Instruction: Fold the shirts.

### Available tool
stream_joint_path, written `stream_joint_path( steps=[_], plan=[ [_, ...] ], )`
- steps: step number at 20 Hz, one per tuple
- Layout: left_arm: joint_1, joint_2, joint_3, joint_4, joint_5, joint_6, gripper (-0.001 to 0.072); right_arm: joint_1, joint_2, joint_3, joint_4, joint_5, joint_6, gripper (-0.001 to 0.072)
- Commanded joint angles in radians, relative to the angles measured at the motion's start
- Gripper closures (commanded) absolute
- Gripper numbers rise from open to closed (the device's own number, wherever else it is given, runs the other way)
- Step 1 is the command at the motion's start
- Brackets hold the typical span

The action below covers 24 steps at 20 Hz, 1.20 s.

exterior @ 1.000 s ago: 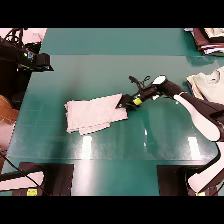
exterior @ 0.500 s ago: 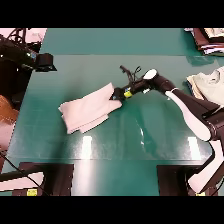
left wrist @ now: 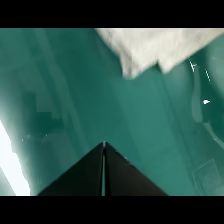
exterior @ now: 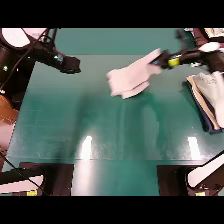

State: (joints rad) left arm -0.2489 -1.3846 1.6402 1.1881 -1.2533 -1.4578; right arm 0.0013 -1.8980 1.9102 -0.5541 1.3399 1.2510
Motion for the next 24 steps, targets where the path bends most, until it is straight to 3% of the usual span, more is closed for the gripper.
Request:
stream_joint_path(
  steps=[1, 8, 13, 17, 22, 24],
  plan=[
    [-0.07, 0.001, 0.001, 0.001, 0.06, -0.001, 0.0686, -0.228, 0.001, 0.115, 0.002, 0.027, 0.042, 0.07],
    [-0.102, 0.001, 0.001, -0.01, 0.115, -0.002, 0.0686, -0.523, 0.055, 0.07, 0.003, -0.09, 0.043, 0.07],
    [-0.103, -0.003, 0.001, -0.015, 0.127, -0.003, 0.0686, -0.588, 0.078, 0.178, 0.004, -0.103, 0.008, 0.07],
    [-0.102, -0.008, 0.001, -0.021, 0.127, -0.009, 0.0686, -0.601, 0.206, 0.08, 0.003, -0.195, -0.067, 0.07],
    [-0.103, -0.008, 0.001, -0.022, 0.127, -0.009, 0.0686, -0.634, 0.327, 0.062, -0.005, -0.149, -0.097, 0.07],
    [-0.102, -0.008, 0.001, -0.022, 0.123, -0.009, 0.0686, -0.651, 0.364, 0.061, -0.1, -0.11, -0.08, 0.07]
  ],
)
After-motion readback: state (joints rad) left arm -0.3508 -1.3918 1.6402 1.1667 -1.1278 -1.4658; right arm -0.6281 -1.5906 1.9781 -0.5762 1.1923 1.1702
